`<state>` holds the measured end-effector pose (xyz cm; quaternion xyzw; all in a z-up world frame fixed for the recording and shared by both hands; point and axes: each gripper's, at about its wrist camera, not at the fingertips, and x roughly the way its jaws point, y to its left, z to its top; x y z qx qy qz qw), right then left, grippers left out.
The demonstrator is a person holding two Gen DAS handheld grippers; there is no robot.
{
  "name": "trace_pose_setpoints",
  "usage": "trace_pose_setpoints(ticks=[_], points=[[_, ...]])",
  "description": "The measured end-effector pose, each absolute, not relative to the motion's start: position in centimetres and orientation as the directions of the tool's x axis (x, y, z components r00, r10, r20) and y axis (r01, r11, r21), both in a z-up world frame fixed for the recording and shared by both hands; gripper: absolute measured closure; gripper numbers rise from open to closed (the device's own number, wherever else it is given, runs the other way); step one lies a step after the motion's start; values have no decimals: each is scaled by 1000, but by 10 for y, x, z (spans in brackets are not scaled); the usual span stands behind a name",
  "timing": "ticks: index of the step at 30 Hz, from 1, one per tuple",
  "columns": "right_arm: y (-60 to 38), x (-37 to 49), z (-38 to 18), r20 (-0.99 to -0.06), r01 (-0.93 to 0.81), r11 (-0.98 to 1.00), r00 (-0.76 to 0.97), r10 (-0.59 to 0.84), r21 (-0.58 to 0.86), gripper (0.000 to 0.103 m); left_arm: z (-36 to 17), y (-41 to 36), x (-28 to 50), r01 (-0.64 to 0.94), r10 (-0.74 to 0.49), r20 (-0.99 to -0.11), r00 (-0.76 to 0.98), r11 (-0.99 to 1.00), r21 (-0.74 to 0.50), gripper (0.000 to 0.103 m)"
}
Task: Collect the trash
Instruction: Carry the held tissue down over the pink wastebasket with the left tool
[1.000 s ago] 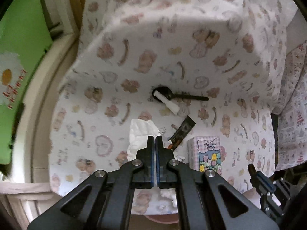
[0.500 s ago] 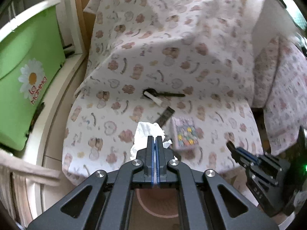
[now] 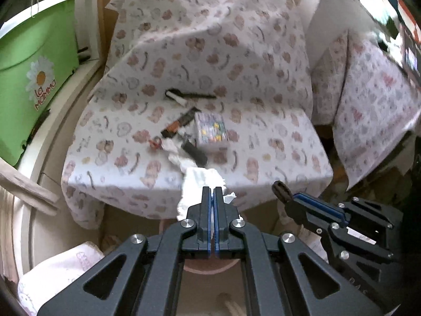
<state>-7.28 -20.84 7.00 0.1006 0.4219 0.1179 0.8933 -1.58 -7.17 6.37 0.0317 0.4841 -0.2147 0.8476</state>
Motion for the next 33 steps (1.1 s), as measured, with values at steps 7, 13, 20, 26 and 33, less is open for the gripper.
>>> trace_pose_setpoints(ticks=[7, 13, 20, 26, 33], points=[[-212, -84, 30, -774, -113, 955, 563, 289, 274, 96, 26, -70, -17, 380, -312, -879, 362, 910, -167, 102], [-222, -75, 2, -813, -99, 948, 491, 311, 303, 96, -13, -73, -14, 362, -299, -914, 275, 913, -189, 102], [-217, -64, -37, -873, -51, 955, 394, 287, 291, 96, -55, -68, -12, 345, -273, -939, 210, 919, -190, 102], [-219, -51, -70, -910, 19, 963, 333, 248, 270, 96, -89, -61, -3, 295, -260, -953, 154, 933, -207, 102], [-218, -42, -98, -926, 48, 961, 285, 247, 271, 96, -123, -51, 7, 231, -287, -954, 84, 937, -261, 102]])
